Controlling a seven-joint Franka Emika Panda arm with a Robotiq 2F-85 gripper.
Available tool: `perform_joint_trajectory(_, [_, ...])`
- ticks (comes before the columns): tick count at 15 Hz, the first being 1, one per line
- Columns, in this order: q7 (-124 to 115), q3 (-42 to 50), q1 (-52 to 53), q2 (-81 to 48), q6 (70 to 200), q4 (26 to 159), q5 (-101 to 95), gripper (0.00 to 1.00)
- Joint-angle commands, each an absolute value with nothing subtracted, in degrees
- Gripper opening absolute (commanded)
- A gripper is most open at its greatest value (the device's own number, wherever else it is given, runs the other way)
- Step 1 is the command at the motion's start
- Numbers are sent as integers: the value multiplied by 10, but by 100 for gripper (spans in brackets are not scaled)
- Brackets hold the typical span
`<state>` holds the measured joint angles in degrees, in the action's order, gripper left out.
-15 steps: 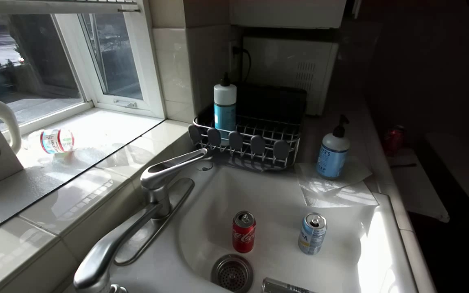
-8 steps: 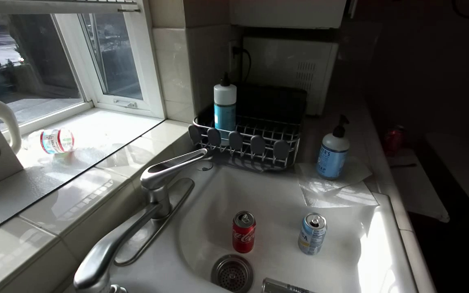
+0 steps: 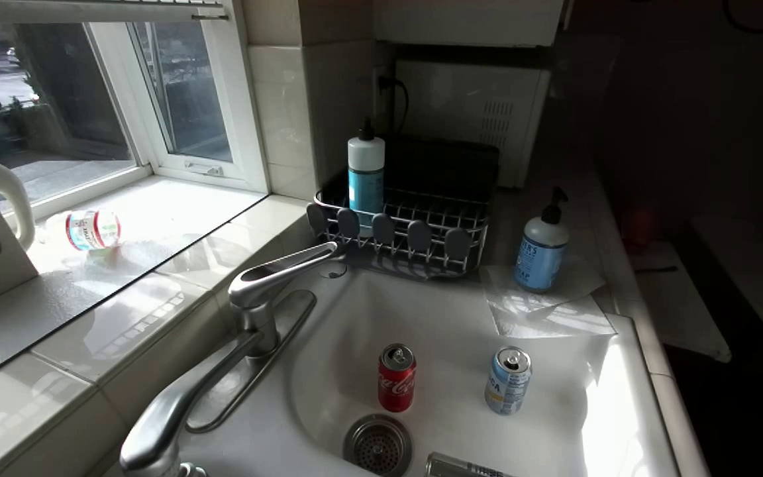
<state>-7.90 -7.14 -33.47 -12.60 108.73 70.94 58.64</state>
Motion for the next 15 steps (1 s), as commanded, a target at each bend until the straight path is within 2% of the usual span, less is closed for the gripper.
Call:
perform_joint_trajectory(1, [-72,-66,-332,-107,1111,727,563,0])
perform_joint_trajectory(10, [16,20,-391,-28,1069,725,350,0])
perform_joint_trajectory(11, [32,28,-397,-20,1067,728,326,26])
perform_joint_trajectory(12, [50,37,-405,-9,1060,730,304,27])
perform_joint_trajectory(13, [71,44,-411,-2,1059,733,282,32])
perform_joint_trajectory(15, [111,54,-418,11,1066,743,235,47])
